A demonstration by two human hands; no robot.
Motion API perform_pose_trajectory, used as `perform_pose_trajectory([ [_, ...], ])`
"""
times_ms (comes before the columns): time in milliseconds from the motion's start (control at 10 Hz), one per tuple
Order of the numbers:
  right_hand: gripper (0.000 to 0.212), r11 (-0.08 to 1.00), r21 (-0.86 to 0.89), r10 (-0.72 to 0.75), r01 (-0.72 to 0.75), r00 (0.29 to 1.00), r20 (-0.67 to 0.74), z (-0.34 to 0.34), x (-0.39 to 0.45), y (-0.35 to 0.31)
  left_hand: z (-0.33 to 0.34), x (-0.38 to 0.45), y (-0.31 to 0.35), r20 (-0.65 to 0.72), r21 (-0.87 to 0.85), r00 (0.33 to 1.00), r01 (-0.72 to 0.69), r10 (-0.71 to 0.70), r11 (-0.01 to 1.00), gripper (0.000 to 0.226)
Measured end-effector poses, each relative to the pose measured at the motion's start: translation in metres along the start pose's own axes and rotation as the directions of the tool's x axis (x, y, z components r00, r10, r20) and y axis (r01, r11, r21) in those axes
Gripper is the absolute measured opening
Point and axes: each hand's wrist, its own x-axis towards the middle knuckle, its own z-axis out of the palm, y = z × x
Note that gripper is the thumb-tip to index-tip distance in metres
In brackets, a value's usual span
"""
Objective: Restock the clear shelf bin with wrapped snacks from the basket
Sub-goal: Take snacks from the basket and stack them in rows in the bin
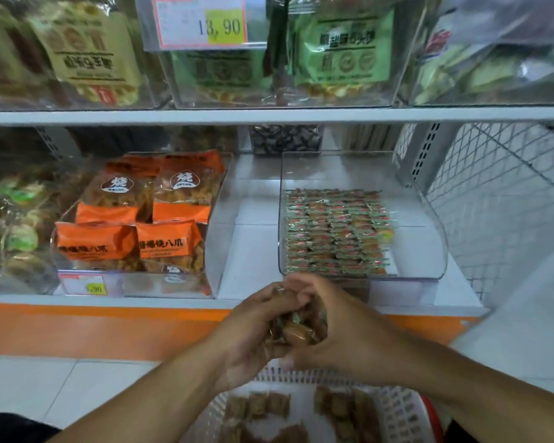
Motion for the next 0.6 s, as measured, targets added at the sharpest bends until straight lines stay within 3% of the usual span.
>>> perform_pose_trajectory([
  [100,0.075,0.980,0.192,0.050,-0.053,0.999,0.018,-0.010,0.003,0.000,-0.003,0.000,-0.001,-0.047,0.030,0.999,-0.009,0.011,1.000,0.022],
  [300,0.025,0.975,0.217,-0.008,0.036,0.992,-0.127,-0.020,0.001,-0.002,-0.004,0.000,0.010,-0.012,-0.056,1.000,0.003,-0.004,0.998,0.021],
  [400,0.016,0.910,0.414,0.038,0.009,0.994,-0.104,-0.025,0.000,-0.005,-0.005,-0.001,0.016,-0.006,-0.068,1.000,-0.021,0.020,0.997,0.021],
  [500,0.017,0.850,0.522,0.073,-0.066,0.997,0.008,-0.032,-0.003,-0.008,-0.015,0.000,0.023,0.083,-0.041,0.996,0.014,-0.011,0.999,0.032],
  [600,0.020,0.850,0.507,0.109,-0.144,0.989,0.097,-0.038,-0.004,-0.008,-0.022,-0.002,0.029,0.139,0.012,0.988,0.066,-0.067,0.998,0.048],
])
